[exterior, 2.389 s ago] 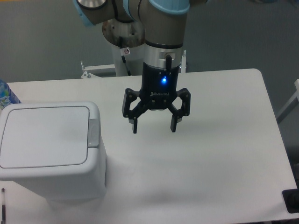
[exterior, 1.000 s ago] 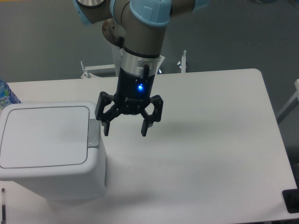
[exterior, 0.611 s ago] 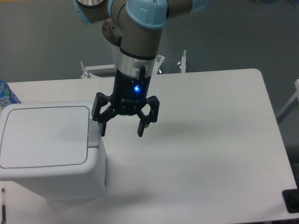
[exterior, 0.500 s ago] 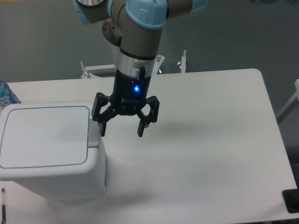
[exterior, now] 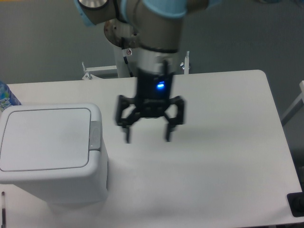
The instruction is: Open the trash can
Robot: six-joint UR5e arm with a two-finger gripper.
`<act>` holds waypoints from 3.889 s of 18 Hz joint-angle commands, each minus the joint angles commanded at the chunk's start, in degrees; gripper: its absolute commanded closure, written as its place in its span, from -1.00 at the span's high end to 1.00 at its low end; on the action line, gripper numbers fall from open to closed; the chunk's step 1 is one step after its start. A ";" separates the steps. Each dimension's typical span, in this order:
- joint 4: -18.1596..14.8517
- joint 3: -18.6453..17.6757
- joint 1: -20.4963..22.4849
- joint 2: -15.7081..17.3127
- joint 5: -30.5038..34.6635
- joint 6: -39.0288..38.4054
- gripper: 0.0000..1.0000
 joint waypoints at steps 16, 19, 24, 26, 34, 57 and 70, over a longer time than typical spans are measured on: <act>-1.76 -1.93 14.42 1.23 12.32 39.74 1.00; -1.58 -4.30 19.51 2.54 11.71 45.70 1.00; -4.12 -4.92 26.20 4.92 8.54 56.79 1.00; -4.39 -5.01 27.17 5.10 8.54 58.73 1.00; -4.39 -5.98 27.61 6.15 8.54 59.71 1.00; -4.22 -6.07 27.96 6.15 7.14 59.62 1.00; -3.43 -8.00 27.96 7.03 7.22 59.70 1.00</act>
